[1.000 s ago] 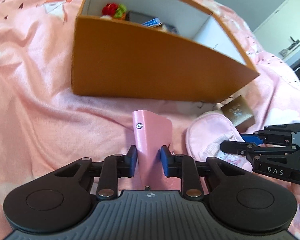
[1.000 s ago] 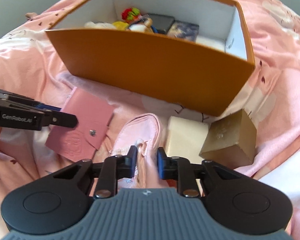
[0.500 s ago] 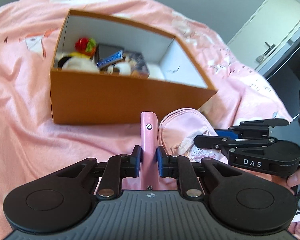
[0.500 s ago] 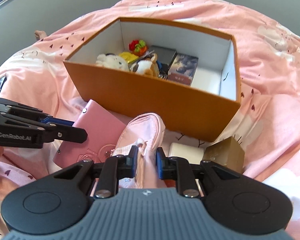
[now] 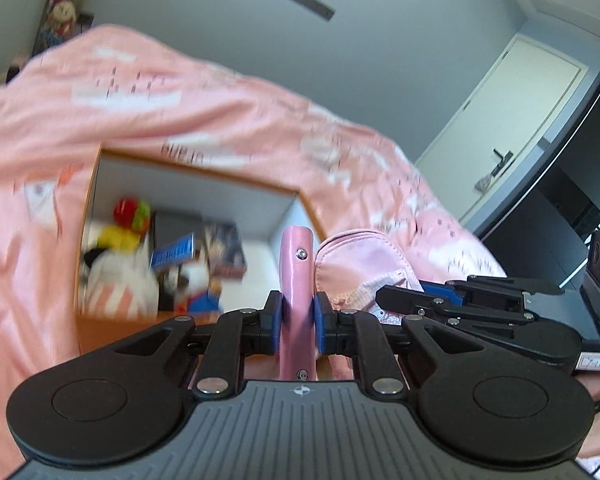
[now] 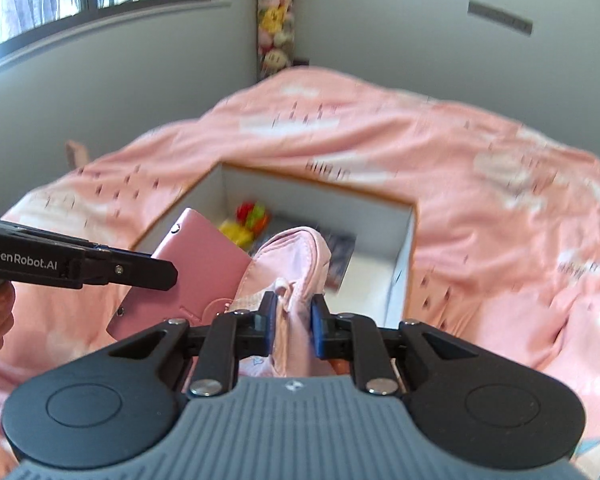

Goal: Organize objects
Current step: 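Carry the card holder with the left tool over the box while the right tool carries the backpack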

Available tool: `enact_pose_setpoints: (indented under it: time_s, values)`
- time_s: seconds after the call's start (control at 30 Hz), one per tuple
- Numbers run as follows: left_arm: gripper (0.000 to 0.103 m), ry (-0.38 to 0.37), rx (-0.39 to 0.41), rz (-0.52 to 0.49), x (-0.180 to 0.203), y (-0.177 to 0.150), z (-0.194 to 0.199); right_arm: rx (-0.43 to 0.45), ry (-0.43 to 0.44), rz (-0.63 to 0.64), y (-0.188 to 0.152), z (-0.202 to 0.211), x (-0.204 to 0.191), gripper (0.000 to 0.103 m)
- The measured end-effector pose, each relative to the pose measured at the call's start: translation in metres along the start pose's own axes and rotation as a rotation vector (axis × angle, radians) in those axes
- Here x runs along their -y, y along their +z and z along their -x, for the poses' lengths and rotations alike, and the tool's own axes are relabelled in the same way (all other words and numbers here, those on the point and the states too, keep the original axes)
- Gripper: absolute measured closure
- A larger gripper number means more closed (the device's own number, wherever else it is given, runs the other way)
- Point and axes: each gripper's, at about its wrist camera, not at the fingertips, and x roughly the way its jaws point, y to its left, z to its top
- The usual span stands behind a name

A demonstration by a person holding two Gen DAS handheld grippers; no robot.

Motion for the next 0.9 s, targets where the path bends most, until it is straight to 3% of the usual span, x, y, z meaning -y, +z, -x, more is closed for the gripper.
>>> enact_pose_setpoints:
  time_s: [0.23,0.43,0.7,0.9]
  values:
    - [0.085,-0.019,0.026,0.043,-0.003,0.040,-0.038,0.090,-0.103,0.016,0.034,-0.014,0.010,0.085]
    - [0.085,-0.035,-0.073,0.141,-0.030,0.042,-0.091,0.072,-0.214,0.053,0.042,-0.049,0.018,0.085]
    - [0.085,-0.041,-0.182,0.268,-0.071,0.032,-0.132,0.019,-0.227,0.025,0.031,-0.086,0.032,0.085]
    - [0.085,-0.038,-0.270,0.296,-0.073,0.026,-0.163,-0.009,-0.208,0.019,0.024,-0.103,0.041,0.085]
